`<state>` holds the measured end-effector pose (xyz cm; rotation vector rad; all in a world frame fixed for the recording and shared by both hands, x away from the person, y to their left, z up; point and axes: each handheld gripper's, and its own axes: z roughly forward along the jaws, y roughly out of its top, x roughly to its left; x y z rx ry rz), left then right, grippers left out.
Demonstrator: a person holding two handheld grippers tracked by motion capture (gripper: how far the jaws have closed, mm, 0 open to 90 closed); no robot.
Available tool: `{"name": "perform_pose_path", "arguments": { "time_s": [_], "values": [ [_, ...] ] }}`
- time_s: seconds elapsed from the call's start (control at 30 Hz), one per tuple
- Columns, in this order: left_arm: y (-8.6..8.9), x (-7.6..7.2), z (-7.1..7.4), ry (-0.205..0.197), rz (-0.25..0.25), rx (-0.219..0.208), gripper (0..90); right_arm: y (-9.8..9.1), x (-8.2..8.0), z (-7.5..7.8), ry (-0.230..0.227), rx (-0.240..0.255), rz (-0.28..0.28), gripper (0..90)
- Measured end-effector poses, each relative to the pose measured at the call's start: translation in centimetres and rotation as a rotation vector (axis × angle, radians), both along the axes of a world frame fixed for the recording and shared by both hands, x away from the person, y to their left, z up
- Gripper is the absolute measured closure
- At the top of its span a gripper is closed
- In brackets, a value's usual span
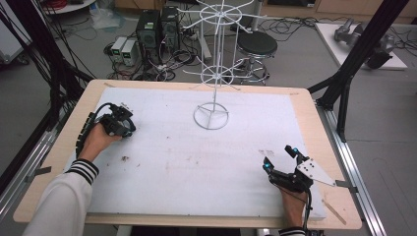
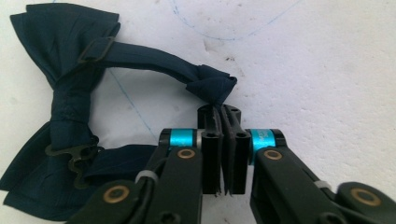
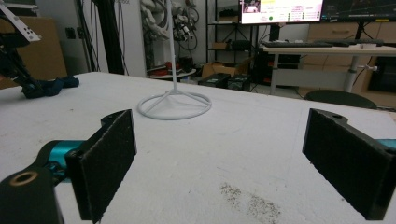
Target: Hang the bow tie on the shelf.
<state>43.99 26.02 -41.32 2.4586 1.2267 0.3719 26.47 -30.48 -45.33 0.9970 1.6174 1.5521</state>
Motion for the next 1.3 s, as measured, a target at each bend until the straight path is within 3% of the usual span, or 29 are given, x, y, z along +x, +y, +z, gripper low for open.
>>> {"name": "perform_pose_path", "arguments": {
  "time_s": [0.07,0.27,0.63,0.9,1.3],
  "values": [
    [0.1,0.0,0.0,-0.01,-0.007,-0.003,87.7,0.0,0.0,0.0,-0.001,-0.001,0.0,8.9],
    [0.5,-0.4,0.1,-0.042,-0.002,-0.064,87.9,0.0,0.0,0.0,-0.001,-0.001,-0.002,8.9],
    [1.3,-1.5,2.2,-0.159,0.021,-0.244,88.0,0.0,0.0,0.0,-0.006,-0.007,-0.002,8.9],
    [1.7,-2.0,3.2,-0.216,0.033,-0.328,88.2,0.0,0.0,0.0,-0.005,-0.006,-0.002,8.9],
    [0.9,-2.6,4.8,-0.316,0.064,-0.466,88.3,0.0,0.0,0.0,-0.005,-0.007,-0.002,8.9]
  ]
}}
